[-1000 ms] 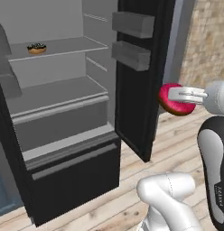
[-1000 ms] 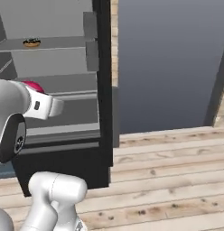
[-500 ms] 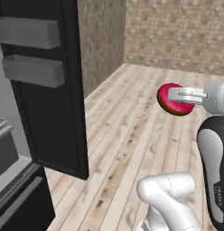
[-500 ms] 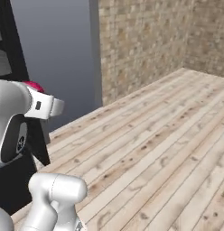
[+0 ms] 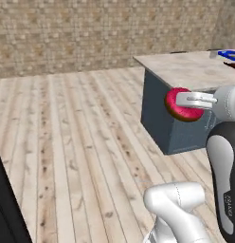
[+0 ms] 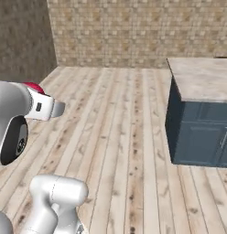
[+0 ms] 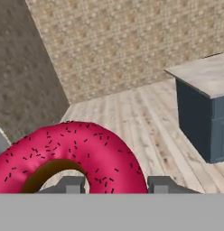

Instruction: Take the donuts from the fridge and place them on the empty tray on the dining counter.

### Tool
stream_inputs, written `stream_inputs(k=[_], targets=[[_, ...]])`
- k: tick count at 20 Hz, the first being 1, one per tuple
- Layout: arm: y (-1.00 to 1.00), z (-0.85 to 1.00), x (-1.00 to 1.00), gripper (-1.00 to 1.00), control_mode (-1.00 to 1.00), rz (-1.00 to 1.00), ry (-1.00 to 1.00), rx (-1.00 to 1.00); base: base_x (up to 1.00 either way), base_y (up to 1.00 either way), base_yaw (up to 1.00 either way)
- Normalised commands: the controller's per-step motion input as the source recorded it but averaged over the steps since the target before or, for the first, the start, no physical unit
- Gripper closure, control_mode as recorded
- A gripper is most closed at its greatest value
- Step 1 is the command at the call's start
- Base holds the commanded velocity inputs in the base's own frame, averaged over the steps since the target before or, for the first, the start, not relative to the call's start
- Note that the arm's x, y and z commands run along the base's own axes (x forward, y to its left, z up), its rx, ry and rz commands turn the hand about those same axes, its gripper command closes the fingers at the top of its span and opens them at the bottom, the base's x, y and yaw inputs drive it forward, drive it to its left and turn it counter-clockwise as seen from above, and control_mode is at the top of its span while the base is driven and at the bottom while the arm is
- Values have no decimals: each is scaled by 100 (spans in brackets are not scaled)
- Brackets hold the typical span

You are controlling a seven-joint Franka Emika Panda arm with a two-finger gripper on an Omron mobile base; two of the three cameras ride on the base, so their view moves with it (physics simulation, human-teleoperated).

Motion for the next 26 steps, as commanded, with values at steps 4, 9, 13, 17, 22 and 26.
stream_inputs(k=[4,9,13,17,22,26], targets=[[0,0,0,100,100,0,0,0,14,-81,-64],[0,0,0,100,100,0,0,0,88,-100,15],[0,0,0,100,100,0,0,0,100,20,-6],[0,0,0,100,100,0,0,0,100,100,-22],[0,0,0,100,100,0,0,0,100,100,-27],[0,0,0,100,100,0,0,0,100,100,-38]])
